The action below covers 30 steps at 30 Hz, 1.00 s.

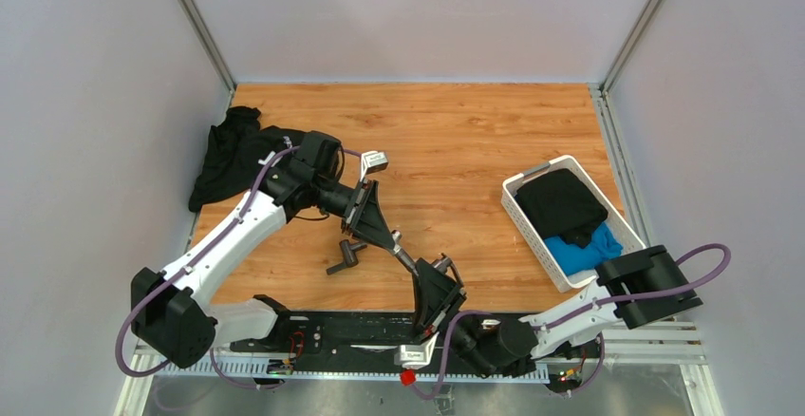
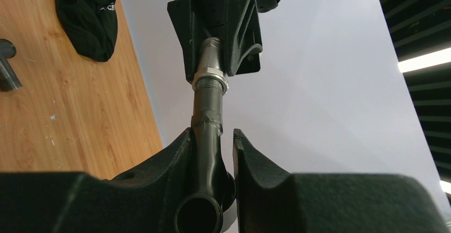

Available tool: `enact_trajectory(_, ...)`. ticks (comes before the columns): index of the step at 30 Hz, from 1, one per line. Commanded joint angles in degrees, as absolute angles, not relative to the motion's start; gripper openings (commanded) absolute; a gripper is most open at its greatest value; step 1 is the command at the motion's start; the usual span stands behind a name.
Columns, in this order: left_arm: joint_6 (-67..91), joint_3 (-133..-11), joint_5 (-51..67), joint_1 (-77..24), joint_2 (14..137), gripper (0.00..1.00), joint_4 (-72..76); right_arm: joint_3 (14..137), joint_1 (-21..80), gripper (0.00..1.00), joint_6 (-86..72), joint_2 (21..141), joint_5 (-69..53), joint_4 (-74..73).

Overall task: Install the water faucets
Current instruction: Install the water faucet onto the adaptor.

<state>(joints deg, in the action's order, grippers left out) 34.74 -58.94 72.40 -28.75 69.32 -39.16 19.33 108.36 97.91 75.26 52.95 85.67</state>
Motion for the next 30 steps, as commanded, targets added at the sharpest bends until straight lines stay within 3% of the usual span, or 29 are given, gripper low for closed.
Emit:
enact_trajectory(1, 34.6, -59.9, 75.2, -29.3, 67.4, 0.0, -39.7, 21.2, 108.9, 0.0, 92.8, 75.1, 52.0, 88.4)
enact_trajectory(10, 34.3, -59.8, 75.5, -29.3, 66.6, 0.0, -39.7, 21.9, 108.8, 0.0, 84.7, 73.9, 51.7, 87.1)
enact_trajectory(30, 32.3, -59.5, 75.4, -29.3, 66.4, 0.0, -39.9, 23.8, 106.0, 0.0, 51.0, 61.5, 48.5, 65.4)
